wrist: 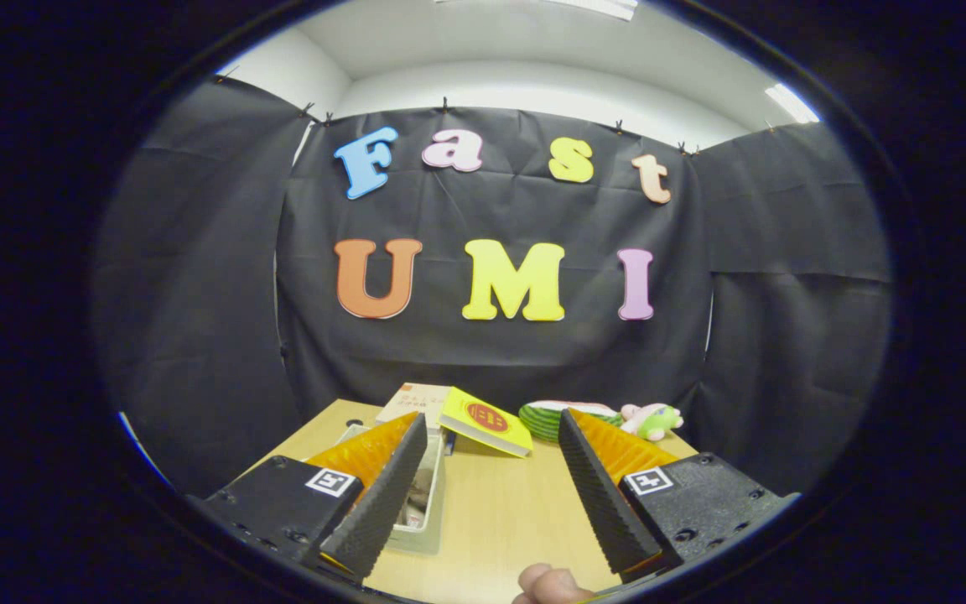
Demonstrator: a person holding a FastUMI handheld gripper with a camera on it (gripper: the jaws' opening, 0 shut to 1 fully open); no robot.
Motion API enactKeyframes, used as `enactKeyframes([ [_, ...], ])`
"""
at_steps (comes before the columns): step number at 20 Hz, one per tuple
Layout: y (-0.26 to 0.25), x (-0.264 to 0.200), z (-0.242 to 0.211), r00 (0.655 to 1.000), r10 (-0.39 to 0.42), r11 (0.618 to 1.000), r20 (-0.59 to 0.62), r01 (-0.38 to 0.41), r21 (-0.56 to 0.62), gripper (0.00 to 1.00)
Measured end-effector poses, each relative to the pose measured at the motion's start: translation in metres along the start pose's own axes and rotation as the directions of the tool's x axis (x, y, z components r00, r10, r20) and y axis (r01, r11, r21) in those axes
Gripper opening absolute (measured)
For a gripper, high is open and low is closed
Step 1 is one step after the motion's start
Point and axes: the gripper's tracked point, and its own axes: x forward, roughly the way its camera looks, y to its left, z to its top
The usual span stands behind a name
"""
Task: Open the storage box then place both shoes into the box .Put the left shoe in first, then the right shoe, with the right side of both shoes facing outward in a uniform manner.
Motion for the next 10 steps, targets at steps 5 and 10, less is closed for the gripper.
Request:
enactKeyframes([
  [5, -0.021, -0.017, -0.021, 0.999, -0.034, 0.999, -0.003, 0.034, 0.012, 1.0],
  [10, -0.03, -0.035, -0.018, 0.998, -0.039, 0.998, 0.039, 0.037, 0.048, 1.0],
])
